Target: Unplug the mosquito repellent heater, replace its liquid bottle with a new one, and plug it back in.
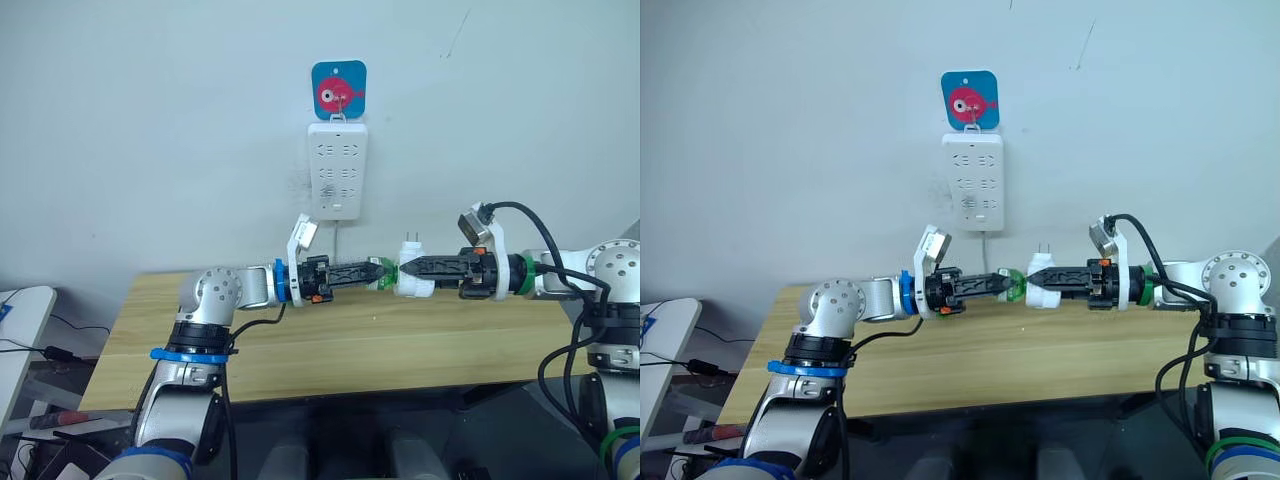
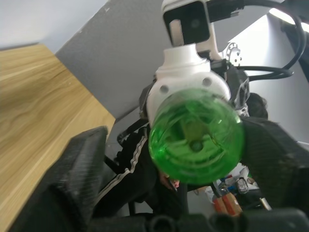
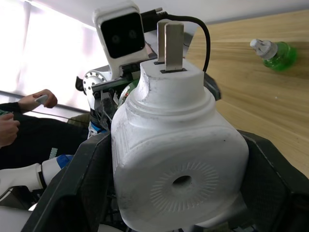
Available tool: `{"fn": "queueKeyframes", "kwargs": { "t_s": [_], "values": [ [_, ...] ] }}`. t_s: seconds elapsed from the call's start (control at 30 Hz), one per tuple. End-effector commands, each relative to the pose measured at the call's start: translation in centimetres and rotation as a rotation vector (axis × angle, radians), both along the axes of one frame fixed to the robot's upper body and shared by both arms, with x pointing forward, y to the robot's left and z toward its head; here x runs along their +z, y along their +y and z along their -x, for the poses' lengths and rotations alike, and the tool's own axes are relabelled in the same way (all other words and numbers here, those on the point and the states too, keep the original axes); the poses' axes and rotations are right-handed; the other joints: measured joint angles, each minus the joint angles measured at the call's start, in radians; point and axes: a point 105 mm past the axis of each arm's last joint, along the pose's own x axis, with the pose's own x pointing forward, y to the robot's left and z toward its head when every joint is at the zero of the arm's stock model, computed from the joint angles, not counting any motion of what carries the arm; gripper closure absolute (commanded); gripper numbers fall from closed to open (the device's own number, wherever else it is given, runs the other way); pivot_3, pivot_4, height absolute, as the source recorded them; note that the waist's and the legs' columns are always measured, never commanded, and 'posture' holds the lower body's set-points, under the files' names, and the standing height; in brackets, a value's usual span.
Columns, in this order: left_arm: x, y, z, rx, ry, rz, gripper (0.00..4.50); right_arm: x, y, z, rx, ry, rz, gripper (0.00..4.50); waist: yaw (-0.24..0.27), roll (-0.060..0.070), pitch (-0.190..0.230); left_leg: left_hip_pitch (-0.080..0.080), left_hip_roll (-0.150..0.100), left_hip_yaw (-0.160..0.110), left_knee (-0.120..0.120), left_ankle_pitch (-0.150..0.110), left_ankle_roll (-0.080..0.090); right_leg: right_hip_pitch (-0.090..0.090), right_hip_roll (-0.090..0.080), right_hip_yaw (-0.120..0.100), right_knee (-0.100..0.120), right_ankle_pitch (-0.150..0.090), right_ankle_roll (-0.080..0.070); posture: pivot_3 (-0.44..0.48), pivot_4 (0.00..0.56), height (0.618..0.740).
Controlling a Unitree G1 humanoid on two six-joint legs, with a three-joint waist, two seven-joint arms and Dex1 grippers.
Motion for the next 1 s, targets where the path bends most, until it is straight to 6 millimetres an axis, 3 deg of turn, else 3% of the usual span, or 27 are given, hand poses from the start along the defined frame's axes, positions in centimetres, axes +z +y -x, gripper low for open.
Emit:
{"fn": "queueKeyframes", "kwargs": {
  "t_s": [0.03,0.23,0.37,0.5,0.67,1.0],
  "values": [
    [1.1,0.8,0.5,-0.002,-0.181,-0.042,0.0,1.9,-0.2,-0.1,0.004,-0.047,-0.07,1.14,-0.001,0.0,0.0,0.0,0.0,0.0,0.0,0.0,0.0,0.0,0.0,0.0,0.0,0.0,0.0,-0.004,0.086,0.74],
    [3.0,2.9,1.7,-0.024,-0.681,-0.197,0.0,1.6,-1.3,-1.3,-0.076,-0.024,-0.064,1.14,0.001,0.0,0.0,0.0,0.0,0.0,-0.001,0.0,0.0,0.0,0.0,0.0,-0.001,0.0,-0.001,0.001,0.086,0.74],
    [2.0,2.8,0.9,-0.02,-1.545,-0.422,0.0,1.7,-1.3,-1.4,-0.071,-0.018,-0.067,1.15,0.02,0.002,-0.001,0.001,0.0,0.003,-0.002,0.0,0.0,0.0,-0.001,0.002,-0.003,0.001,-0.002,0.014,0.085,0.74],
    [1.8,2.2,0.4,-0.02,-2.06,-0.421,0.0,1.3,-0.6,-1.3,-0.051,-0.003,-0.059,1.16,0.043,0.002,-0.001,0.0,0.001,0.005,-0.001,0.0,0.0,0.0,-0.001,0.001,-0.005,0.004,-0.004,0.02,0.086,0.74],
    [2.1,1.3,0.7,-0.033,-2.338,-0.325,0.0,0.9,-0.2,-0.9,-0.021,0.012,-0.04,1.16,0.051,0.002,-0.001,-0.001,0.001,0.005,-0.001,0.0,0.001,-0.001,-0.002,0.002,-0.006,0.006,-0.002,0.021,0.09,0.74],
    [1.9,-0.4,0.3,-0.039,-2.438,-0.293,0.0,0.9,0.7,-0.8,0.004,0.022,-0.047,1.17,0.05,0.002,-0.001,-0.001,0.001,0.005,-0.001,-0.001,0.003,-0.001,-0.001,0.0,-0.005,0.006,-0.001,0.015,0.098,0.74]
  ]
}}
